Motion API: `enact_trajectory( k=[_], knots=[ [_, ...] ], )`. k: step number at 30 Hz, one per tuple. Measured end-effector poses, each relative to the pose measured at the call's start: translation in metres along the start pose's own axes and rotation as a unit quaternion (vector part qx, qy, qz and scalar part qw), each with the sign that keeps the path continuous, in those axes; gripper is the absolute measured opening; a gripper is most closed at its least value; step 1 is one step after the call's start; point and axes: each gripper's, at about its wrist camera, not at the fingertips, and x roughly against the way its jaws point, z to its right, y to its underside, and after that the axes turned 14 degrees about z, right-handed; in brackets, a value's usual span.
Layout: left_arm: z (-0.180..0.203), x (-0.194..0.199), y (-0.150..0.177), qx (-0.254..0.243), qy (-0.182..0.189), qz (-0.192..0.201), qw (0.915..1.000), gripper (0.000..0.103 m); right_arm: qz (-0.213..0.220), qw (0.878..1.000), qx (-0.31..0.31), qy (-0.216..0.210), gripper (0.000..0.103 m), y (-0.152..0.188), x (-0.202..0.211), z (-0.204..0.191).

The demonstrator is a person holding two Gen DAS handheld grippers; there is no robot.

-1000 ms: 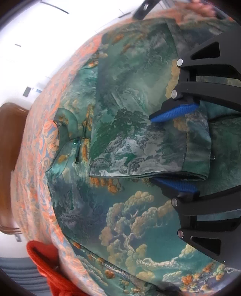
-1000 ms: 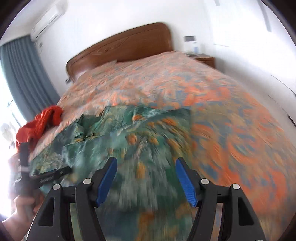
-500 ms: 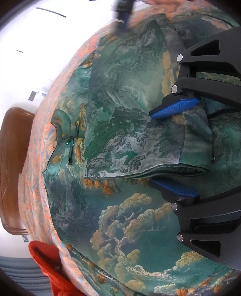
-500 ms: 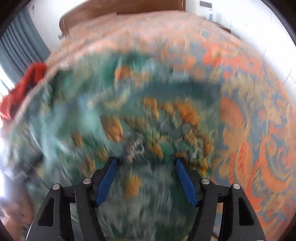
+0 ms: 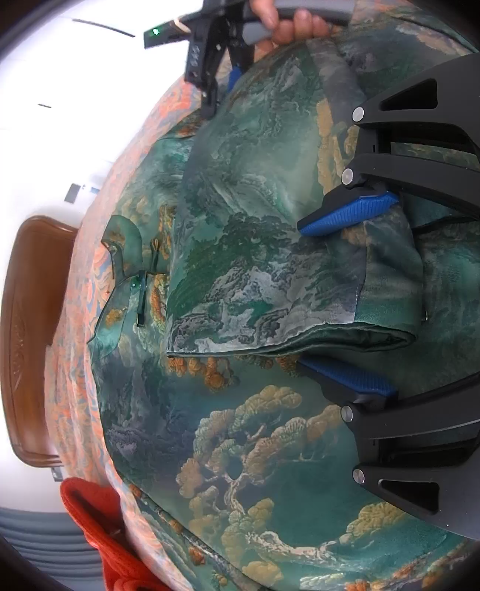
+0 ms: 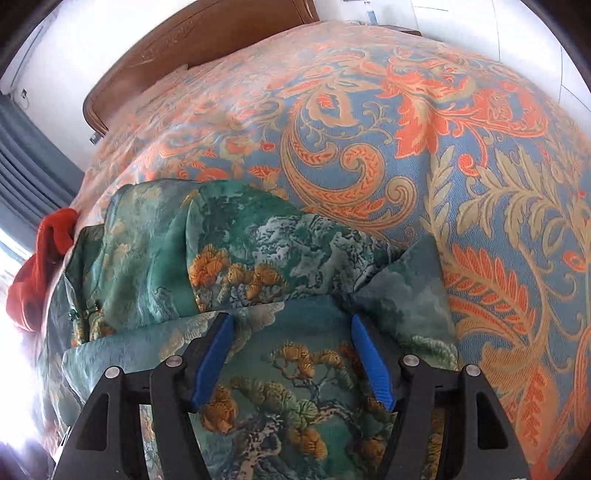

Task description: Fold large clothes

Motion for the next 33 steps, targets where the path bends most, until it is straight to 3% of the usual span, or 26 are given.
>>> enact_trajectory(
  k=[4, 10, 13, 17, 20, 22, 24, 27, 30, 33],
  knots=[
    [-0.002, 0.001, 0.002, 0.001, 0.001, 0.002, 1.0000, 0.069, 0.009, 0.999, -0.024, -0.032, 0.067, -0.003, 0.039, 0.007],
    [0.000, 0.002, 0.002, -0.003, -0.005, 0.002, 1.0000, 0.069, 0.017, 0.988, -0.068, -0.139, 0.067, 0.031, 0.130, 0.010],
    [0.005, 0.000, -0.001, -0.012, -0.015, -0.004, 0.9998, 0.071, 0.003, 0.988, -0.082, -0.131, 0.067, 0.063, 0.148, 0.017],
    [0.011, 0.004, -0.010, -0.019, -0.035, -0.024, 0.9989, 0.075, -0.034, 0.988, -0.108, -0.108, 0.067, 0.101, 0.117, 0.031],
    [0.006, 0.035, -0.017, -0.016, -0.039, -0.027, 0.9988, 0.087, -0.010, 0.994, -0.080, -0.072, 0.067, 0.105, 0.120, 0.018],
    [-0.003, 0.066, -0.015, -0.016, -0.027, -0.021, 0.9993, 0.090, 0.011, 0.997, -0.055, -0.060, 0.067, 0.106, 0.145, 0.001],
    [-0.013, 0.095, -0.010, -0.014, -0.015, -0.018, 0.9996, 0.092, 0.039, 0.996, -0.012, -0.074, 0.067, 0.117, 0.185, -0.021],
    [-0.036, 0.148, 0.007, -0.014, -0.005, -0.011, 0.9998, 0.097, 0.101, 0.989, 0.069, -0.078, 0.068, 0.152, 0.261, -0.056],
    [-0.057, 0.197, 0.029, -0.037, -0.038, -0.004, 0.9986, 0.097, 0.134, 0.980, 0.122, -0.076, 0.076, 0.204, 0.318, -0.081],
    [-0.077, 0.228, 0.039, -0.040, -0.066, 0.004, 0.9970, 0.098, 0.153, 0.976, 0.151, -0.042, 0.080, 0.257, 0.348, -0.097]
  ],
)
